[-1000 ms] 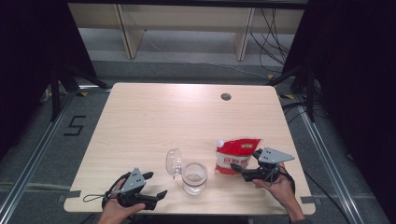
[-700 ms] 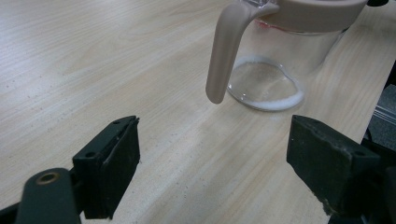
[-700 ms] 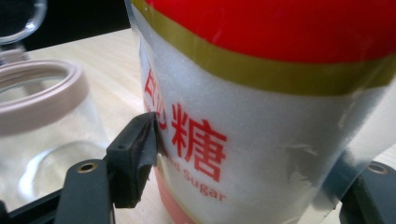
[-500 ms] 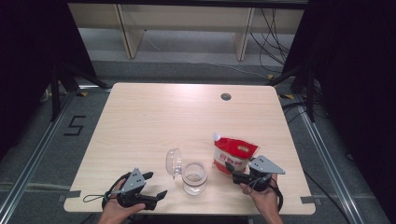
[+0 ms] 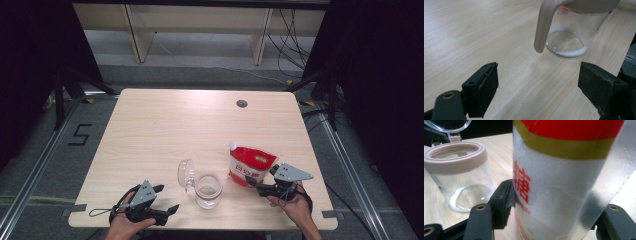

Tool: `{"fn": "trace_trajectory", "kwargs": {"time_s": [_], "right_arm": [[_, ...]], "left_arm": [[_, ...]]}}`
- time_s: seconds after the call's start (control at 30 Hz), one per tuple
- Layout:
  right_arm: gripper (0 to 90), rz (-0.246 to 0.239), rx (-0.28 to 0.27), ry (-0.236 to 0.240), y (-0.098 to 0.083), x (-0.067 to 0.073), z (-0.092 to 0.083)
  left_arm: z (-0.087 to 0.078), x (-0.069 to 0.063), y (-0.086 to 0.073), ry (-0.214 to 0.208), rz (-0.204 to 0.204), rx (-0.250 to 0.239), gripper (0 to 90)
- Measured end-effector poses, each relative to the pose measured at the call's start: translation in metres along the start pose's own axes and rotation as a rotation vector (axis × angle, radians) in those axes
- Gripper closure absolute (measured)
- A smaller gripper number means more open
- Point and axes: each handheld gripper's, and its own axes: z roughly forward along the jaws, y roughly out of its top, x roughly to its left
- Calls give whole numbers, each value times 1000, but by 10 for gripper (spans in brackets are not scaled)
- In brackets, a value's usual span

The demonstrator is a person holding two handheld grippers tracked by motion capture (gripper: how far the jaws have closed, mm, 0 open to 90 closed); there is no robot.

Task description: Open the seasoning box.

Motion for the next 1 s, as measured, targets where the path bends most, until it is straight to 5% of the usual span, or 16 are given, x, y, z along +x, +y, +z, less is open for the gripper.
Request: {"fn": "trace_trajectory", "kwargs": {"time_s": [0.1, 0.17, 0.3, 0.37, 0.5, 0.63, 0.87, 1.0], "right_arm": [[418, -3, 19, 32, 1, 0, 0], [424, 14, 33, 6, 2, 1, -1], [429, 81, 79, -99, 8, 18, 0], [430, 106, 88, -160, 10, 28, 1], [430, 164, 99, -276, 13, 47, 7], [430, 166, 84, -278, 11, 49, 8], [338, 93, -29, -166, -1, 33, 8], [279, 69, -20, -136, -3, 34, 14]], "left_arm": [[-1, 1, 0, 5, 15, 3, 162], [-2, 2, 0, 15, 6, 17, 162], [-1, 3, 0, 9, 16, 6, 160], [0, 3, -1, -4, -13, -8, 159], [-1, 3, 0, 8, 0, 17, 159], [0, 3, 0, 9, -1, 10, 159], [-1, 4, -1, 9, 2, 16, 159], [-1, 3, -1, 12, 5, 19, 159]]}}
